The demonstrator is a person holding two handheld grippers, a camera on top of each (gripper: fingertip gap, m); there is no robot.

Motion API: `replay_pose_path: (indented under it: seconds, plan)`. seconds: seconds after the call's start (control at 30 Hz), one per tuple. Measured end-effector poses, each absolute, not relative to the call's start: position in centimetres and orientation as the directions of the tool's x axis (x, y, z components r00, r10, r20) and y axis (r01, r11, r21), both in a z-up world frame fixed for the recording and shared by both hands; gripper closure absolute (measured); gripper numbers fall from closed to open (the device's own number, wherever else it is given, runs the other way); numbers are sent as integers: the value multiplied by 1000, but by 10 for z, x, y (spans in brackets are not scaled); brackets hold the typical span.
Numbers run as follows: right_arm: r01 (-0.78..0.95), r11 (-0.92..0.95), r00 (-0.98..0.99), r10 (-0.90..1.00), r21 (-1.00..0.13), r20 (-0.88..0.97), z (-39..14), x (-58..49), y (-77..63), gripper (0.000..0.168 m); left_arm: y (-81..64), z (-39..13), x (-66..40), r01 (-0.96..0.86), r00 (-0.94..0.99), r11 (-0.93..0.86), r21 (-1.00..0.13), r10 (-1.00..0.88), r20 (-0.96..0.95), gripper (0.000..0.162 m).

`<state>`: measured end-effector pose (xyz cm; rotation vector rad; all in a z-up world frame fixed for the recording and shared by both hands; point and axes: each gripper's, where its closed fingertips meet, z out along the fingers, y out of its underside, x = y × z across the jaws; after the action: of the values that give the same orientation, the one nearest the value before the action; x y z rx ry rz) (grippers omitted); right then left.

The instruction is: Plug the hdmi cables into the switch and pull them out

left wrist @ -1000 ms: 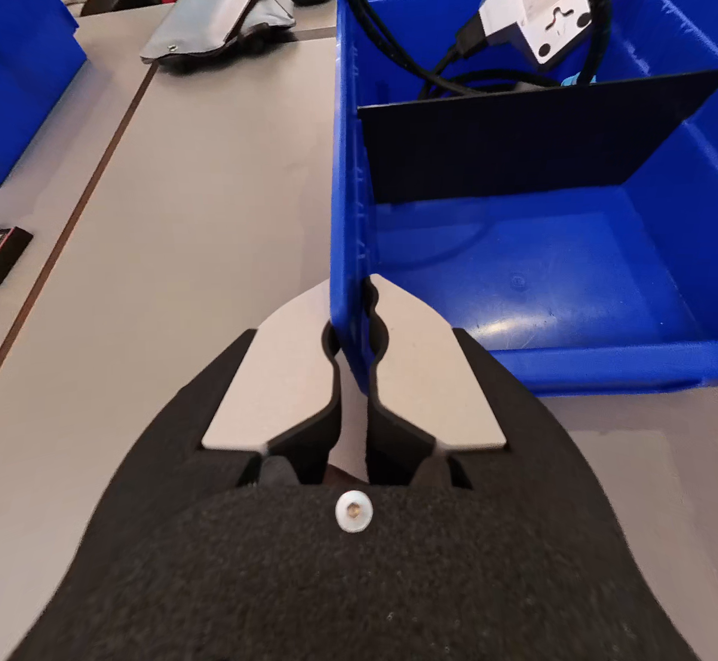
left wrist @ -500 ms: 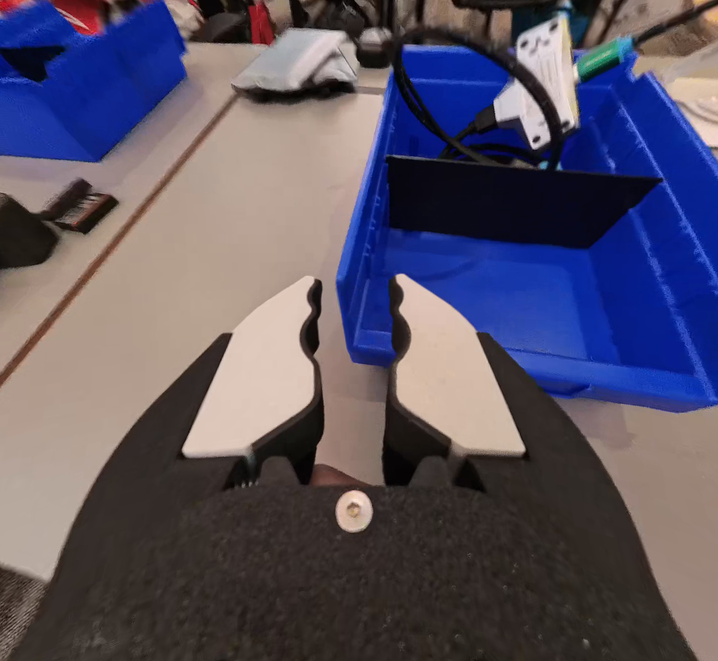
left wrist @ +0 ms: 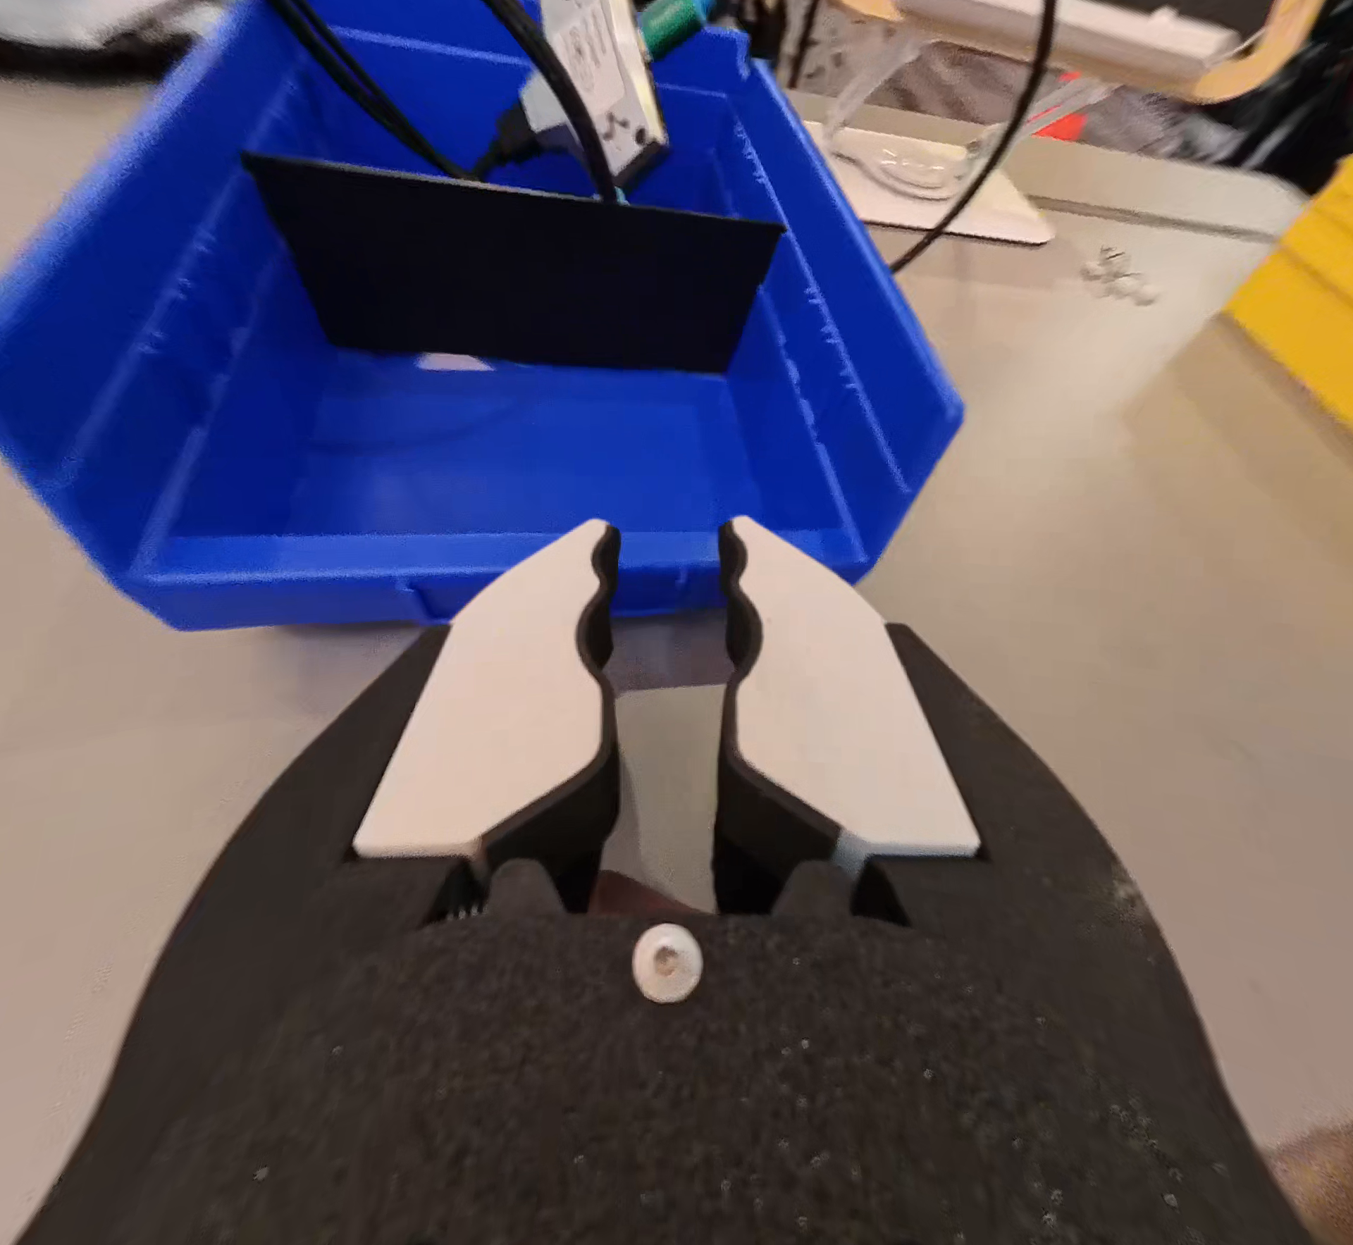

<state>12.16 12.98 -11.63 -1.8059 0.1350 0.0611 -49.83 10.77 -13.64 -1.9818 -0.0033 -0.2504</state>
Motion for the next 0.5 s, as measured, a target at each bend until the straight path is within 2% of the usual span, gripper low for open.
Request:
replay_pose_path:
  seconds: [0.07,0.17,0.37,0.5]
  plan:
    - [-158,-242,987,-38,-957,-153,-120,117,133,140,107,-142,-489,206,944,-453,-868,-143,298,135]
    - [-162,-266,987,-28,-950,-160,-128,109,135,142,105,-146,-483,241,923,-483,-842,-156,353,135]
    - [-116,-314,993,-5,-942,-121,-139,96,139,151,107,-150,-483,108,966,-474,-874,-156,204,135]
    - [-98,-309,994,15,-946,-108,-137,93,135,150,111,-154,-476,106,962,-494,-863,-169,215,135]
